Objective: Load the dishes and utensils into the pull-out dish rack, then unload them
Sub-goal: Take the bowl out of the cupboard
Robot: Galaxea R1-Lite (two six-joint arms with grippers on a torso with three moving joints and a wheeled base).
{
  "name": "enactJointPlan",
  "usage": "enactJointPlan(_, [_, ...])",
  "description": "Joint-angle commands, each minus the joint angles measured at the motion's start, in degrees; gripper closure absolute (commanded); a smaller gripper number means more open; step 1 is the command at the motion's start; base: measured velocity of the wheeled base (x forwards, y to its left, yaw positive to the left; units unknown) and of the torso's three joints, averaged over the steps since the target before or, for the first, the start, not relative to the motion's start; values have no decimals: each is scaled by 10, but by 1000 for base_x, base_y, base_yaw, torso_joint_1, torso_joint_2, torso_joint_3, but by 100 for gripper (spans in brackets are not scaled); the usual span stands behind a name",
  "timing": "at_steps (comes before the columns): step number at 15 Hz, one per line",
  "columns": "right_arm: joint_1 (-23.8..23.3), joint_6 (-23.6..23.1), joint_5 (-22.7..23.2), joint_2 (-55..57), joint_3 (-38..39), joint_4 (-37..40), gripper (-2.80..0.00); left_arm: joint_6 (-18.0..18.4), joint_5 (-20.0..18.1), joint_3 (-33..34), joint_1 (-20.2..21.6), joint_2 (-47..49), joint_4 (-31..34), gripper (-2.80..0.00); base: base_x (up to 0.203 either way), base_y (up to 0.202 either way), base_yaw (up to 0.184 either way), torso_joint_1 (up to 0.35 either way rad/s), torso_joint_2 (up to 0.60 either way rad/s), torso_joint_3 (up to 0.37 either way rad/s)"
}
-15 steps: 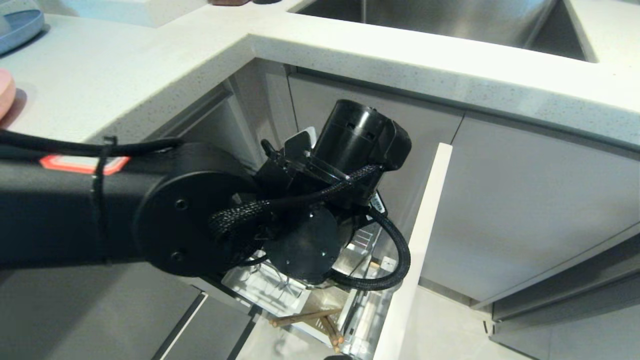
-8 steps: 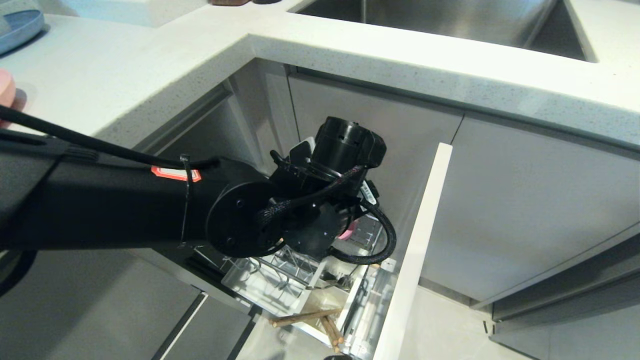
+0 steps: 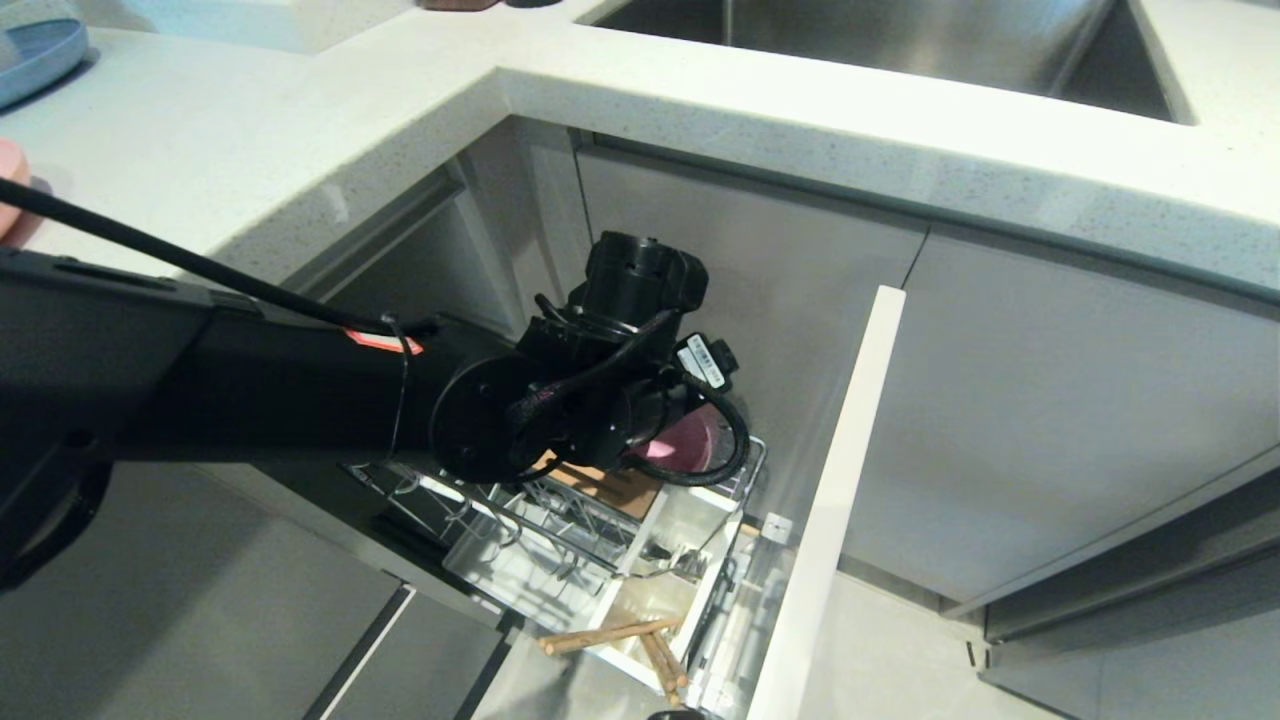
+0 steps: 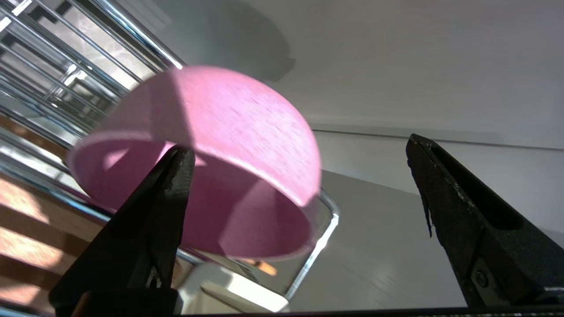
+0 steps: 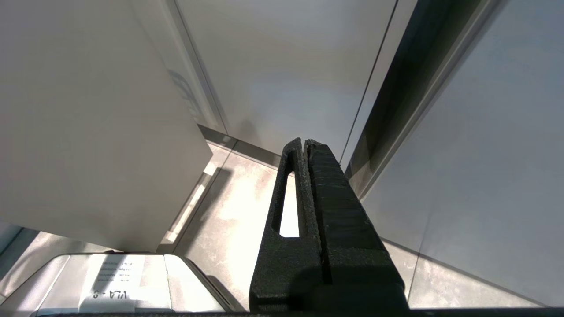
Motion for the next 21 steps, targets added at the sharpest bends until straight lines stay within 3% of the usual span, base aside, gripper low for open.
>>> enactJointPlan(1, [0,0,0,0,1,0,0,-1,-2,2,5,4,0,-280,0,0,0,0,0,0])
enactJointPlan(5, [0,0,0,0,1,0,0,-1,-4,3,4,11,0,-280,0,0,0,0,0,0])
enactJointPlan(6, [0,0,0,0,1,-1,0,-1,-4,6,4,12,-1,0,0,0,0,0,0,0])
enactJointPlan(21, [0,0,0,0,1,0,0,-2,-8,24,-15,-38,0,0,0,0,0,0,0,0])
